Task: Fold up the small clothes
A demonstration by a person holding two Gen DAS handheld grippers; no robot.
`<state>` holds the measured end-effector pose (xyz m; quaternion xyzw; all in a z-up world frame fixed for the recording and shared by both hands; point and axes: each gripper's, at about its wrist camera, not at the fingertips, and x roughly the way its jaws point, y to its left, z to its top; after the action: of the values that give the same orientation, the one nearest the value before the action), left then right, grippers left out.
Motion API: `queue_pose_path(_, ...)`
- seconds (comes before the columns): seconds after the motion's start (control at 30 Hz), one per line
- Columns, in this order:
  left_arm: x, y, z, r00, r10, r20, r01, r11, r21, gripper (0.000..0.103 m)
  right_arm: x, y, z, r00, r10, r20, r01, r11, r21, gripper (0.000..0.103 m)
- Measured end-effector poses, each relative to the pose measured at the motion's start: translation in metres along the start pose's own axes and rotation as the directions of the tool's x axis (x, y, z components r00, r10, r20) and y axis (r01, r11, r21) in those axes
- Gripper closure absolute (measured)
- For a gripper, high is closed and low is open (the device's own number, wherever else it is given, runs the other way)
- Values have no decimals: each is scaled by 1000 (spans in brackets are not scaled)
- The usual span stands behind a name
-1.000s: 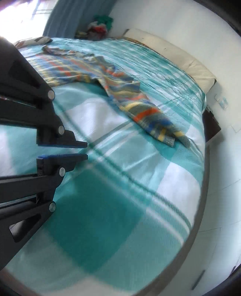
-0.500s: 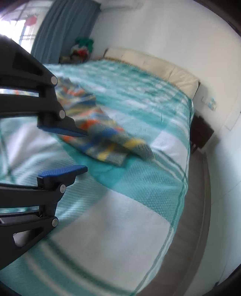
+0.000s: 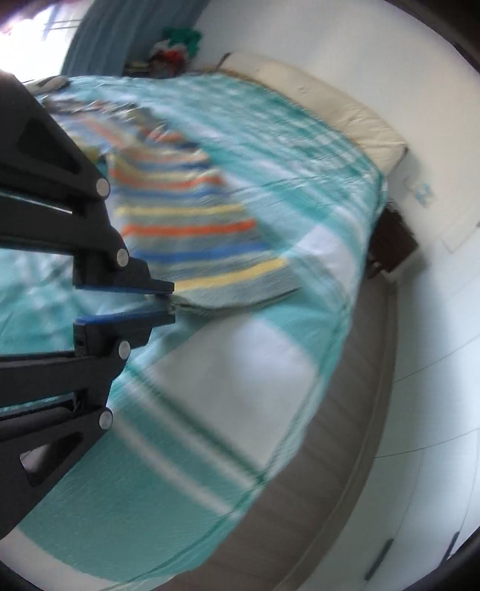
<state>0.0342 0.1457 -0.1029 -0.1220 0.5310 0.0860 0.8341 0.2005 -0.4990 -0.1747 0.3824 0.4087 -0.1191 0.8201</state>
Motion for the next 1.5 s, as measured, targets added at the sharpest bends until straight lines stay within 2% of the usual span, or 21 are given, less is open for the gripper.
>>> queue_pose_path(0.07,2,-10,4,1000,-7,8,6,999,34,15,-6,-10,5,998,65,15,-65,998,0,94)
queue_pose_path(0.13,3,-18,6,1000,-23,17,22,998,56,15,-6,-15,16,994,110,26,-110,994,18,77)
queue_pose_path(0.27,10,-36,10,999,-43,9,42,995,95,15,18,-10,35,993,115,-34,-114,993,40,75)
queue_pose_path(0.37,12,-44,12,999,-52,4,51,993,108,15,40,0,41,996,60,-61,-59,998,10,81)
queue_pose_path(0.4,11,-45,11,999,-48,5,48,992,114,15,44,4,40,997,32,-76,-33,999,-6,100)
queue_pose_path(0.47,3,-41,8,999,-26,31,22,992,124,15,36,15,41,997,-61,-45,57,994,-94,100)
queue_pose_path(0.53,-1,-34,4,999,-6,50,0,994,107,15,22,27,40,972,-227,62,235,943,-236,101)
queue_pose_path(0.57,-1,-26,3,999,-2,46,-2,996,85,15,22,26,40,959,-271,83,283,924,-257,101)
queue_pose_path(0.63,3,-15,1,1000,-1,27,0,999,44,15,28,19,40,958,-283,55,288,927,-240,101)
queue_pose_path(0.77,4,2,1,1000,4,19,-4,1000,-11,15,31,24,37,944,-321,78,329,899,-289,99)
queue_pose_path(0.87,-5,7,5,999,14,48,-14,1000,6,15,21,25,34,961,-268,66,275,910,-309,74)
queue_pose_path(0.93,-15,9,12,997,15,76,-16,1000,15,15,4,30,30,964,-248,97,266,916,-301,45)
queue_pose_path(1.03,-41,4,34,987,-47,153,44,999,27,15,-46,33,9,937,-267,227,331,888,-320,33)
queue_pose_path(1.1,-59,-7,56,968,-126,217,119,992,44,14,-75,34,-13,937,-246,248,325,875,-359,32)
queue_pose_path(1.2,-72,-44,97,916,-282,286,257,959,123,8,-110,40,-54,955,-180,237,269,864,-426,32)
queue_pose_path(1.27,-56,-87,128,894,-381,238,316,910,269,7,-129,45,-81,968,-128,213,215,865,-453,32)
queue_pose_path(1.3,-39,-111,142,894,-406,191,318,874,368,7,-137,46,-96,974,-106,201,188,869,-457,32)
queue_pose_path(1.37,1,-149,160,924,-359,134,243,819,519,8,-152,46,-125,983,-69,170,141,880,-453,32)
queue_pose_path(1.43,56,-178,178,971,-204,122,84,776,625,25,-161,46,-149,990,-35,136,92,893,-440,32)
queue_pose_path(1.47,82,-186,184,986,-133,102,33,747,664,29,-167,44,-162,992,-26,124,78,900,-430,32)
queue_pose_path(1.5,111,-195,190,995,-54,83,-22,698,716,32,-170,43,-170,993,-23,115,70,904,-423,32)
